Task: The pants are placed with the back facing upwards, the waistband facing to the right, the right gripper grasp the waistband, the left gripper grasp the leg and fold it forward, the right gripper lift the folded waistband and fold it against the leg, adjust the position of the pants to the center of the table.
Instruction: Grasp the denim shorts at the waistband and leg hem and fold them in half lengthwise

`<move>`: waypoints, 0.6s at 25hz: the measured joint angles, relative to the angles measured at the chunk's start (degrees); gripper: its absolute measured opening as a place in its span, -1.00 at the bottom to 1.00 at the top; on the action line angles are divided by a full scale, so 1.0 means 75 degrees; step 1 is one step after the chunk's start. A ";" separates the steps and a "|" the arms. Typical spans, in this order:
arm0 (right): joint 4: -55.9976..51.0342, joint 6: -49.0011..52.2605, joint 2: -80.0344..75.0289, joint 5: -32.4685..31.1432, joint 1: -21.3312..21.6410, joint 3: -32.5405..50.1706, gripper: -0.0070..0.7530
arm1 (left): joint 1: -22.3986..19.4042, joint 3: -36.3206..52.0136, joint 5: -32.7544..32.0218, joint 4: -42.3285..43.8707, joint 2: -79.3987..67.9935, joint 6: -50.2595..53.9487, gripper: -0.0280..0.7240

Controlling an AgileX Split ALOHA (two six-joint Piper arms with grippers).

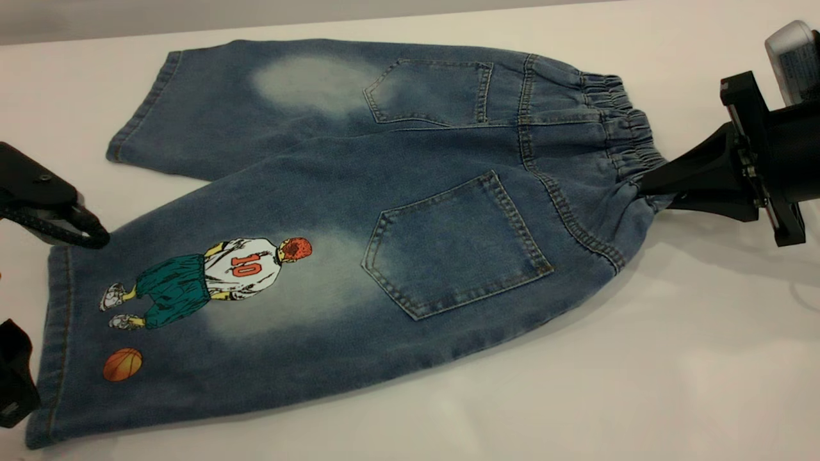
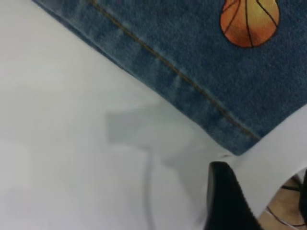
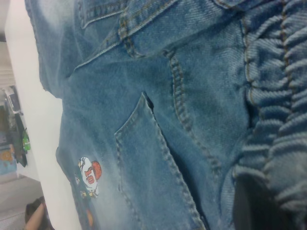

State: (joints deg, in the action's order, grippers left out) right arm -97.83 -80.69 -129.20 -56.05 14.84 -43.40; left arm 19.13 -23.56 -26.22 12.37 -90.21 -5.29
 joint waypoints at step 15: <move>-0.0149 0.0000 0.0000 -0.0304 0.0000 0.0009 -0.89 | 0.0000 -0.0026 0.0875 0.0010 -0.1655 0.0000 0.01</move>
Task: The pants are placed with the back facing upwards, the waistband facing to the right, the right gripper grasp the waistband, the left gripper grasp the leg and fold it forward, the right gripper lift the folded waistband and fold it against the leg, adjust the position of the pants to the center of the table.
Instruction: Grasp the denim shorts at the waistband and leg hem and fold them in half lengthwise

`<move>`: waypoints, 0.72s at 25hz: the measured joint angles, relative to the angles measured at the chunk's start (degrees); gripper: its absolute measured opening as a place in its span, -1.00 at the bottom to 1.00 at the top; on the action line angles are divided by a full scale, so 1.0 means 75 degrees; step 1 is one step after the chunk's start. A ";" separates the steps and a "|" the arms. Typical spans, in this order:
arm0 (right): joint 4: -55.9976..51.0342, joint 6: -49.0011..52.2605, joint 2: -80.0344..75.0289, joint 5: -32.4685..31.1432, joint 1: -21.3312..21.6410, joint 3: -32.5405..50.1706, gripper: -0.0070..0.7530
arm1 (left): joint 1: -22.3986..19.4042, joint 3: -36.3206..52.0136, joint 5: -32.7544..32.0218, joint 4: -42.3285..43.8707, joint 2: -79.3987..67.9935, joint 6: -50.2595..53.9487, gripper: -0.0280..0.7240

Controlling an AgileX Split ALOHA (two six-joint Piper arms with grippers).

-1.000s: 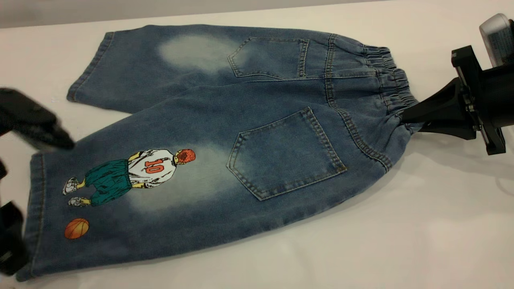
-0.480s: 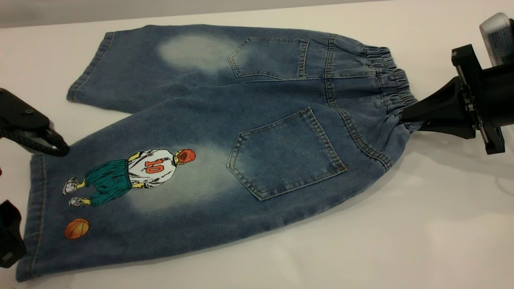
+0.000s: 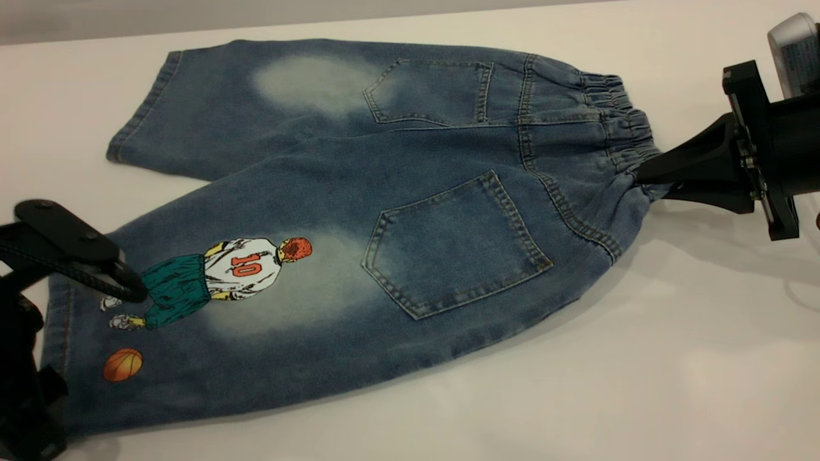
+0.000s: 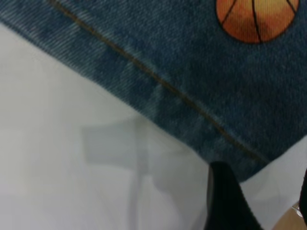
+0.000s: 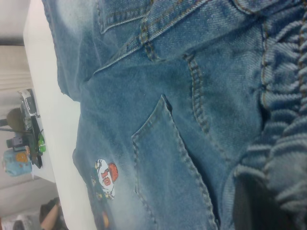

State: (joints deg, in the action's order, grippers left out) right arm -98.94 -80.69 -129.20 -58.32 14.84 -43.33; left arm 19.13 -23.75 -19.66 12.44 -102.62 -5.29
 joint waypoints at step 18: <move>0.0013 -0.0063 0.0000 0.0014 0.0000 0.0007 -0.88 | 0.0000 -0.0045 0.0590 0.0439 -0.0094 0.0247 0.01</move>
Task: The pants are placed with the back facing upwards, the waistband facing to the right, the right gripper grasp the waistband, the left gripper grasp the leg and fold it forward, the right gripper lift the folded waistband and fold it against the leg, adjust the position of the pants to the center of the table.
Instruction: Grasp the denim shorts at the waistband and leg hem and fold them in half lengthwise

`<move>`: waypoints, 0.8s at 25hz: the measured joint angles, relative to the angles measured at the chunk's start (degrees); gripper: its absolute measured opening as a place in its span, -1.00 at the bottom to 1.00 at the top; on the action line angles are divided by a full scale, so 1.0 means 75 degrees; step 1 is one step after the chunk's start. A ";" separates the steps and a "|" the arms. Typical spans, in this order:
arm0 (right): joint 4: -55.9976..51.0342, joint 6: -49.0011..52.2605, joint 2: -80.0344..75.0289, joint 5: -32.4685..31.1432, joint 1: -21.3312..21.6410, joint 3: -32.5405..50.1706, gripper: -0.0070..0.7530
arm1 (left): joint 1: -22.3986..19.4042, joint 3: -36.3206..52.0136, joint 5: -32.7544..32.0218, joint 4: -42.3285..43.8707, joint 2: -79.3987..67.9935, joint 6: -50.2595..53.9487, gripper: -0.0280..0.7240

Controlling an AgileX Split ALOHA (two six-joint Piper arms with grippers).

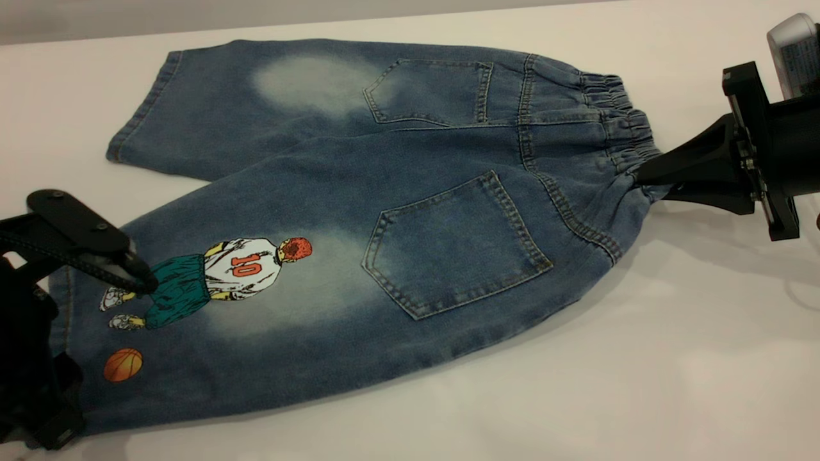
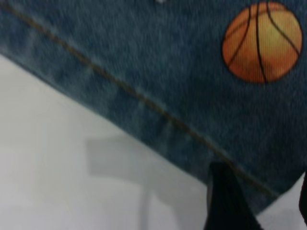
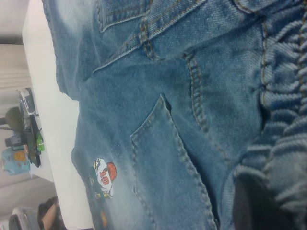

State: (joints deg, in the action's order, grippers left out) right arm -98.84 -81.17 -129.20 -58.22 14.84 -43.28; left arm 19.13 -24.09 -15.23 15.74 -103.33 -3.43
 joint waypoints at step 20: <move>0.0003 -0.0009 0.0000 -0.0022 0.0000 0.0000 -0.88 | 0.0000 -0.0031 0.0260 0.0147 -0.0728 -0.0010 -0.72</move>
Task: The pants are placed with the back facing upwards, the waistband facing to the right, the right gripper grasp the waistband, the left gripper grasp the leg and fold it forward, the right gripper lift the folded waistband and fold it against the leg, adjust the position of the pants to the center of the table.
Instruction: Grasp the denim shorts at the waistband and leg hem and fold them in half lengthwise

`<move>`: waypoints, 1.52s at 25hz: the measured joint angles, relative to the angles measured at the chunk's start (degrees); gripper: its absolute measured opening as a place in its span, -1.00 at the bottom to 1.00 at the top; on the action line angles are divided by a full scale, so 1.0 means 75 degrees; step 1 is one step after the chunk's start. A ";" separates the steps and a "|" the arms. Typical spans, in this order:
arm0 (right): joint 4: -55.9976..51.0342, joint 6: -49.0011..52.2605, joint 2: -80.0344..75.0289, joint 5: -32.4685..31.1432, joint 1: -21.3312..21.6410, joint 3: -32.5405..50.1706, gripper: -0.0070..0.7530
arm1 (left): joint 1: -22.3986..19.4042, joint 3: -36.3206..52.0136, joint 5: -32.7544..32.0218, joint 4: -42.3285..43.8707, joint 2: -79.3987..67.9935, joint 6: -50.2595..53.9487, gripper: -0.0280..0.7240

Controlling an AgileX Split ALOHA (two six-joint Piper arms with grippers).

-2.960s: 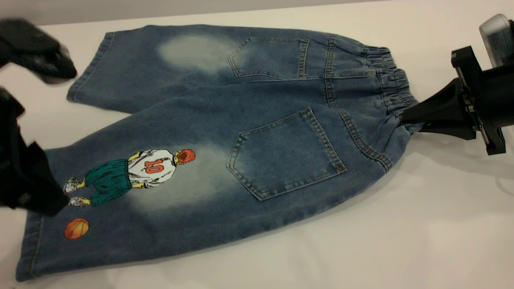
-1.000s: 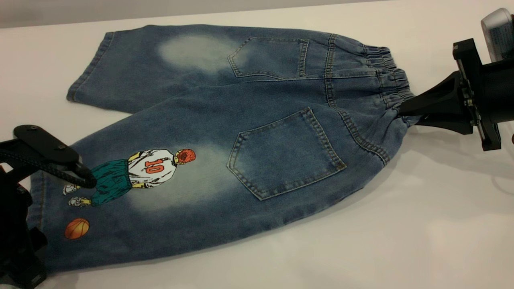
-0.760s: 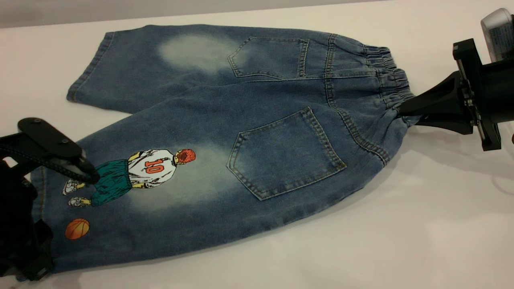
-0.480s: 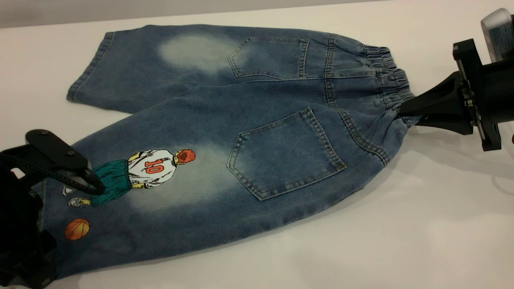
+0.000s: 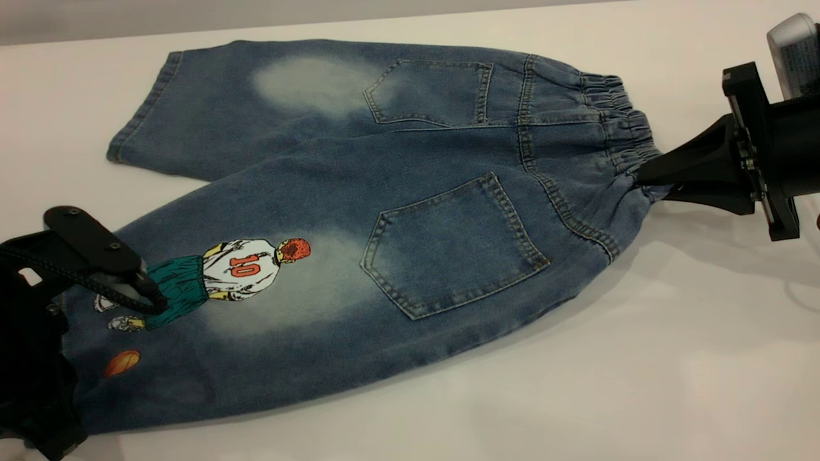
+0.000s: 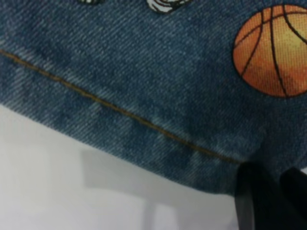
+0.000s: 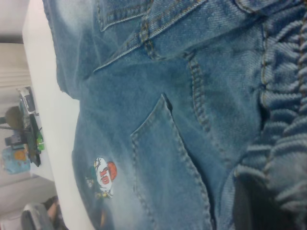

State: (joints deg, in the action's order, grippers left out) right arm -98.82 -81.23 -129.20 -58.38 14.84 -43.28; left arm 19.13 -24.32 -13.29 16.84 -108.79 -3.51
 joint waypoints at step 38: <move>-0.0123 -0.1158 0.1300 -0.1550 0.0612 0.2748 -0.88 | 0.0000 -0.1683 -0.1367 0.0562 0.5154 -0.0008 -0.77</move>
State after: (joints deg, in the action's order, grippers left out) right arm -99.74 -89.92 -119.45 -70.01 19.43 -22.67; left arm 19.13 -36.94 -23.54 21.06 -70.14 -3.57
